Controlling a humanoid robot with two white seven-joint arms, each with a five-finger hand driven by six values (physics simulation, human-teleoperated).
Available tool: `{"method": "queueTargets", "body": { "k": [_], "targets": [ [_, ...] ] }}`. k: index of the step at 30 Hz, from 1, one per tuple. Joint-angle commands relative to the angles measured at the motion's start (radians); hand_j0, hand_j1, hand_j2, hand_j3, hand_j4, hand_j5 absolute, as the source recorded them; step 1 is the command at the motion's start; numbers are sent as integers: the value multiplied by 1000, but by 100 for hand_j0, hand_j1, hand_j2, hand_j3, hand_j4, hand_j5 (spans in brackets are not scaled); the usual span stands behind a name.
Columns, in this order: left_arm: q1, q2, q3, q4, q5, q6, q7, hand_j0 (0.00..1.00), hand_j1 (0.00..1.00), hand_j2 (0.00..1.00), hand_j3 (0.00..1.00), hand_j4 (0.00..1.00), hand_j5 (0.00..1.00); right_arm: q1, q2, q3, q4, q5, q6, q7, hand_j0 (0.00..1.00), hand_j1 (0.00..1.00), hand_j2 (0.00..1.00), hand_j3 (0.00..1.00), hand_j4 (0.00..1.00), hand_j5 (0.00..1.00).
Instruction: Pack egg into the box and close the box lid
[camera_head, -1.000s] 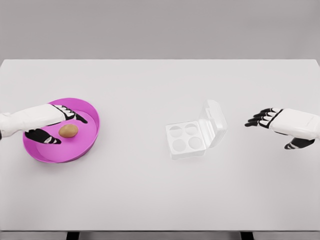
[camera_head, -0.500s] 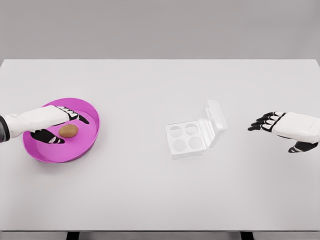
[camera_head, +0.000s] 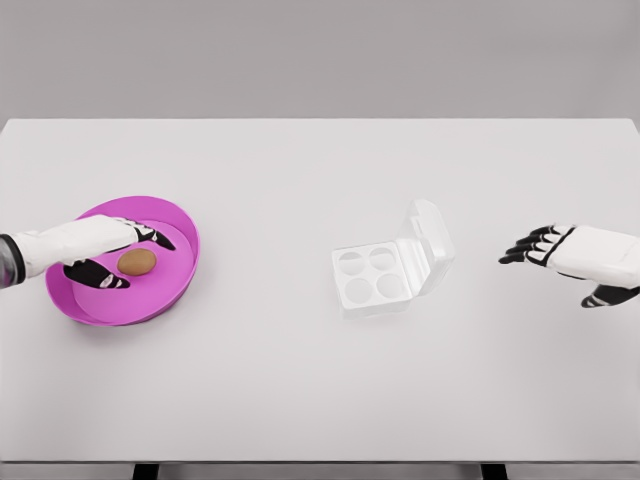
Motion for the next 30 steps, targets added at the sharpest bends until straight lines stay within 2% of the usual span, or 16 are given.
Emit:
{"method": "queueTargets", "body": {
  "k": [1,30],
  "targets": [
    [0,1,-4,0,4,9,0,79,79,79,79,79,79,0,-3,1,0,-5,3,0,100,100,100,100,100,100],
    [-3,-16,-15,3,-13,20,0,75,75,75,75,75,75,2,-3,-1,-4,-4,3,0,100,100,100,100,100,100]
  ]
}}
